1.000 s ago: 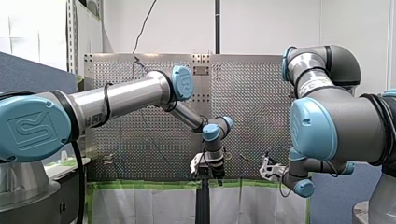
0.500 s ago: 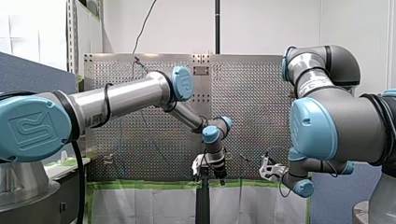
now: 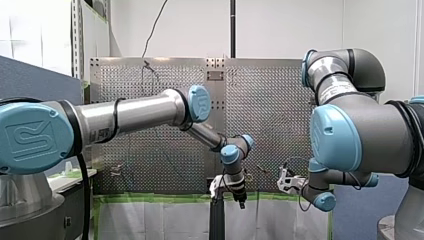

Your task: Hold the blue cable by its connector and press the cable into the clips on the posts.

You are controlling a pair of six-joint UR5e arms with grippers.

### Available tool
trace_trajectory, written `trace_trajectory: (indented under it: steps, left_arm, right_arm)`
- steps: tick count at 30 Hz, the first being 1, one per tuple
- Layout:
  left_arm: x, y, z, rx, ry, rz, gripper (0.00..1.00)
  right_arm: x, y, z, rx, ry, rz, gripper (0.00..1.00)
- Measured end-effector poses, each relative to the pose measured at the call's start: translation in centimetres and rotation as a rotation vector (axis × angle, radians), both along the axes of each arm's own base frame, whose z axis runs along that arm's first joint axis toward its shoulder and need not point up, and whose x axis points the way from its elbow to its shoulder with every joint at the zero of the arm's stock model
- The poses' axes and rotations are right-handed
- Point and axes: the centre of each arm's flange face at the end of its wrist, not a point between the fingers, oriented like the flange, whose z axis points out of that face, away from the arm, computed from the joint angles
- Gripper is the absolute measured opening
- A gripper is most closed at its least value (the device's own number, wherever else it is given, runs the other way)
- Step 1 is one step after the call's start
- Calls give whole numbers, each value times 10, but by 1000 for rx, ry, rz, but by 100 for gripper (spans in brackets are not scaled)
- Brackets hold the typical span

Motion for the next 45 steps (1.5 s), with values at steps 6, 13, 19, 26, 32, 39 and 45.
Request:
trace_trajectory:
  steps: [6,13,19,26,32,39,45]
  left_arm:
    - [13,-6,5,-41,-47,12,100]
    - [19,-4,3,-55,-68,25,100]
    - [15,0,-4,-43,-52,25,100]
    - [12,3,-9,-37,-43,24,100]
    - [12,4,-13,-42,-46,25,100]
    - [11,5,-25,-52,-52,27,100]
    - [8,4,-44,-47,-53,22,100]
  right_arm:
    - [3,1,0,0,1,5,0]
    - [5,2,0,0,0,8,0]
    - [5,2,0,2,0,9,0]
    - [6,3,0,2,0,11,0]
    - [6,3,0,2,0,12,0]
    - [8,3,0,1,0,15,0]
    - [8,4,0,1,1,15,0]
